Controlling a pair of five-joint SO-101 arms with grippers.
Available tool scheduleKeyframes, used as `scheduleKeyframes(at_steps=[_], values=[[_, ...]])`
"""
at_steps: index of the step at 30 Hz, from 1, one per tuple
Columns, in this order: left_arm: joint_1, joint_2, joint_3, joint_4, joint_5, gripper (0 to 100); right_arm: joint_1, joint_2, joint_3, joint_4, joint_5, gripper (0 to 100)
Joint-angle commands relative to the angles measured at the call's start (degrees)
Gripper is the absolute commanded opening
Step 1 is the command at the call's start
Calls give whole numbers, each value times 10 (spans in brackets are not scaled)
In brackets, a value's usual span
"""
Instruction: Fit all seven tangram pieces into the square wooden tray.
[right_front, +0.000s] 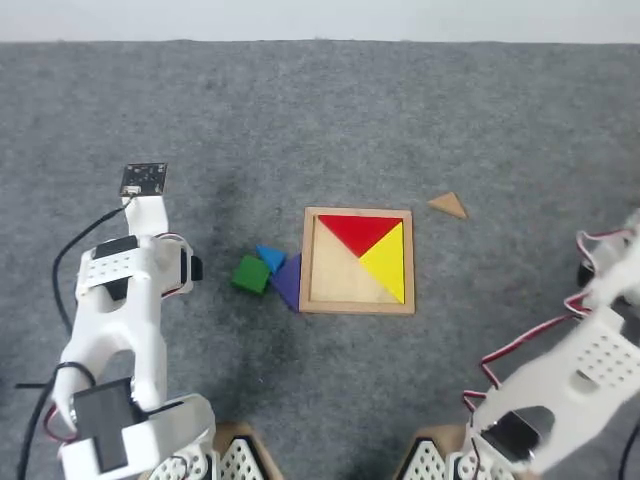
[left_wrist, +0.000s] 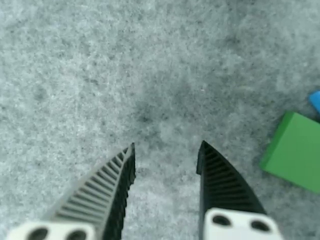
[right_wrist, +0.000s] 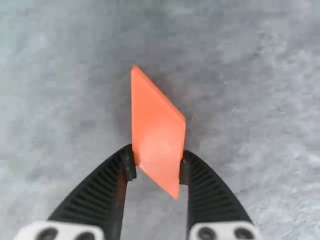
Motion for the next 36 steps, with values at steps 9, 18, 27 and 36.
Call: scheduleKeyframes(at_steps=[9, 18, 27, 36], values=[[1, -27, -3, -29, 4, 204, -311, -105, -62, 130, -15, 11], [1, -27, -2, -27, 4, 204, -604, -128, -62, 77, -43, 11], [0, -27, -2, -27, 4, 204, -684, -19, -66, -9, -47, 10], [0, -27, -2, -27, 4, 204, -705, -9, -62, 7, -46, 39]])
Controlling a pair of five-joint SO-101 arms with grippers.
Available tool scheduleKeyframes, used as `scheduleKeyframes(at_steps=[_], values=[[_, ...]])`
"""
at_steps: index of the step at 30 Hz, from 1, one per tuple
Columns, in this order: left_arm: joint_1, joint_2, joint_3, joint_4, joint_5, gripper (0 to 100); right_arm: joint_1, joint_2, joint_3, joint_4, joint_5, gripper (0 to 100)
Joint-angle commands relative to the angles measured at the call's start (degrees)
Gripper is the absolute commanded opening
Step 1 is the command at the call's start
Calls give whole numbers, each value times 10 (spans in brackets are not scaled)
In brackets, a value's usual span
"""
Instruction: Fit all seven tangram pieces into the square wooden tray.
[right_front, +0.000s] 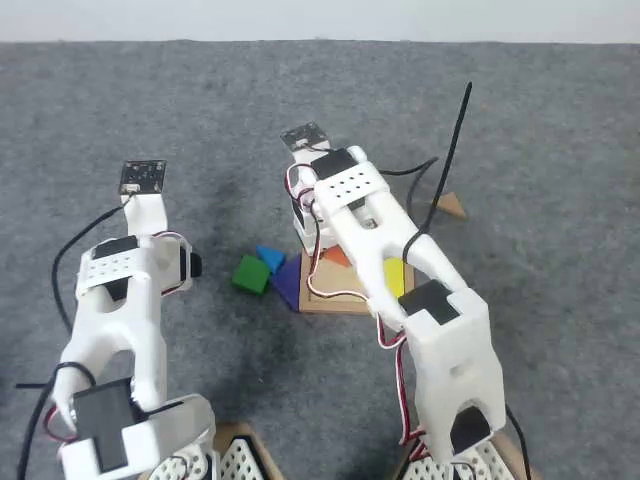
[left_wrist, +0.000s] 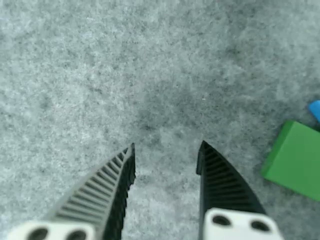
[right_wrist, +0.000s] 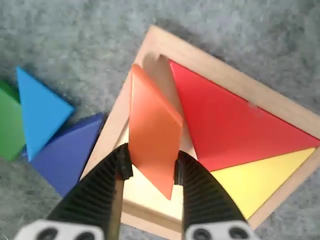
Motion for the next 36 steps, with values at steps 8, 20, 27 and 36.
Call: scheduleKeyframes(at_steps=[8, 20, 27, 36], values=[[0, -28, -2, -10, 4, 204, -5, -6, -27, 38, -7, 117], [0, -28, -2, -10, 4, 204, -8, -6, -27, 36, -6, 121], [0, -28, -2, -10, 4, 204, -8, 24, -31, 34, -6, 153], [0, -28, -2, -10, 4, 204, -5, 32, -67, 29, -7, 263]])
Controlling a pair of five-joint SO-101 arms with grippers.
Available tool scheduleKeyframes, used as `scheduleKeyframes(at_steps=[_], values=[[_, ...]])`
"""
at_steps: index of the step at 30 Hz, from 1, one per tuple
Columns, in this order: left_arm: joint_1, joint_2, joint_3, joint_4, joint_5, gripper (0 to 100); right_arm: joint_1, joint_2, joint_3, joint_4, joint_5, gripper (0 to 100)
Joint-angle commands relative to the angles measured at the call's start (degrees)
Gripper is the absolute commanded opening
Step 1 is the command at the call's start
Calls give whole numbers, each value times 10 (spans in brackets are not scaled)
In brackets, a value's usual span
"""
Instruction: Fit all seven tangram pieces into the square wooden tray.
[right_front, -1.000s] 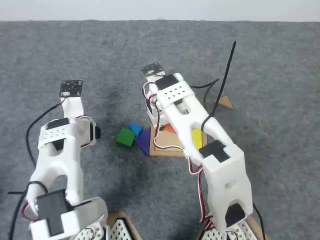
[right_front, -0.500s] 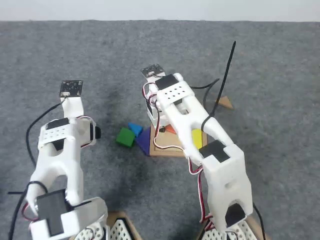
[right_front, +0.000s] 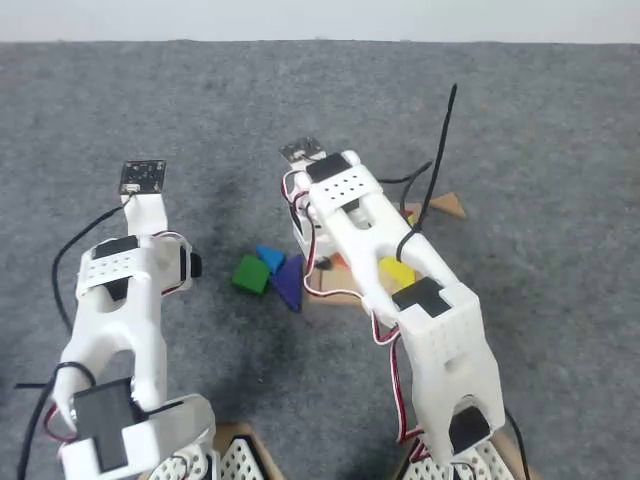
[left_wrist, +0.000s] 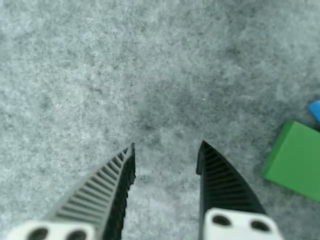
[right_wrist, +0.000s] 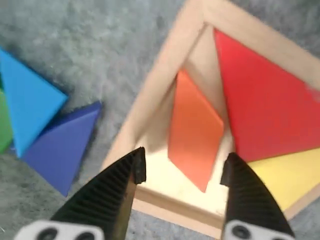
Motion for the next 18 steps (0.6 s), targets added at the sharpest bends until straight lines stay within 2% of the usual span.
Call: scheduleKeyframes(at_steps=[1, 11, 18], values=[[0, -28, -2, -10, 4, 204, 1, -5, -49, -7, -7, 263], [0, -28, -2, -10, 4, 204, -2, -29, -55, -22, 21, 263], [2, -33, -6, -10, 4, 203, 6, -195, 14, -28, 22, 262]])
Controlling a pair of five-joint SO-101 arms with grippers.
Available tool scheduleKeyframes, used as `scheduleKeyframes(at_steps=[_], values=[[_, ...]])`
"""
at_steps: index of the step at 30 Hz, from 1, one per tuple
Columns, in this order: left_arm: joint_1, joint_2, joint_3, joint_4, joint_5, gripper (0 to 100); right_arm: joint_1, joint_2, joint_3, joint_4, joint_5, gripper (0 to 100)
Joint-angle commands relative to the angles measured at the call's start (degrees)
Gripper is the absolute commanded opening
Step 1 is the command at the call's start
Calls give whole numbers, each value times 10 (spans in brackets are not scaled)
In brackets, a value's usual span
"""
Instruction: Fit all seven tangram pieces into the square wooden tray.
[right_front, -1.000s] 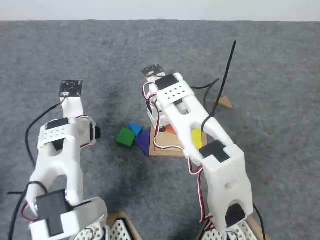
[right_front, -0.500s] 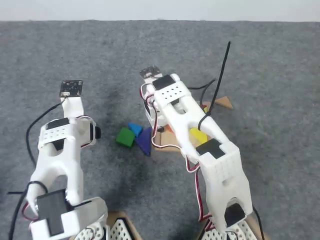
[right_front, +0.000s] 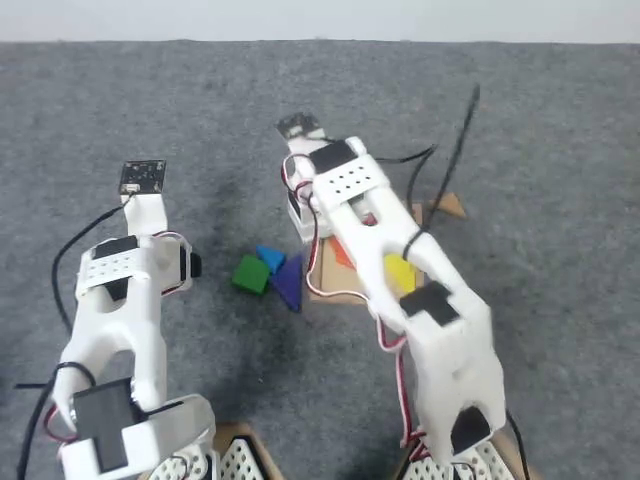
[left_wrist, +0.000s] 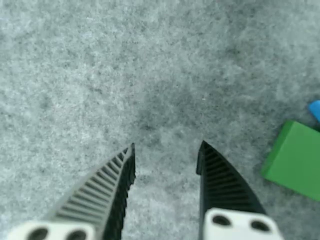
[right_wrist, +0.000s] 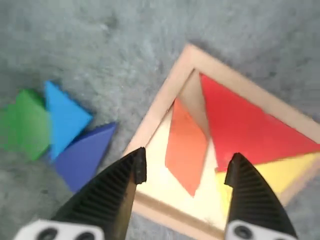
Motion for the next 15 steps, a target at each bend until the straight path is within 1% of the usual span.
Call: scheduleKeyframes(at_steps=[1, 3, 5, 7, 9, 11, 13, 15], values=[[3, -33, -8, -10, 4, 203, 13, -141, 48, -16, 7, 262], [4, -33, -14, -9, 4, 203, 35, -207, 112, -44, 10, 262], [4, -33, -29, 8, -11, 203, 65, -274, 194, -77, 32, 257], [15, -33, -57, 37, -32, 203, 95, -341, 295, -119, 52, 217], [32, -33, -88, 64, -37, 203, 126, -403, 409, -172, 63, 184], [61, -33, -124, 94, -43, 203, 159, -465, 520, -229, 73, 156], [103, -33, -158, 129, -72, 203, 192, -518, 615, -281, 92, 125], [153, -33, -181, 161, -102, 204, 227, -562, 685, -311, 113, 76]])
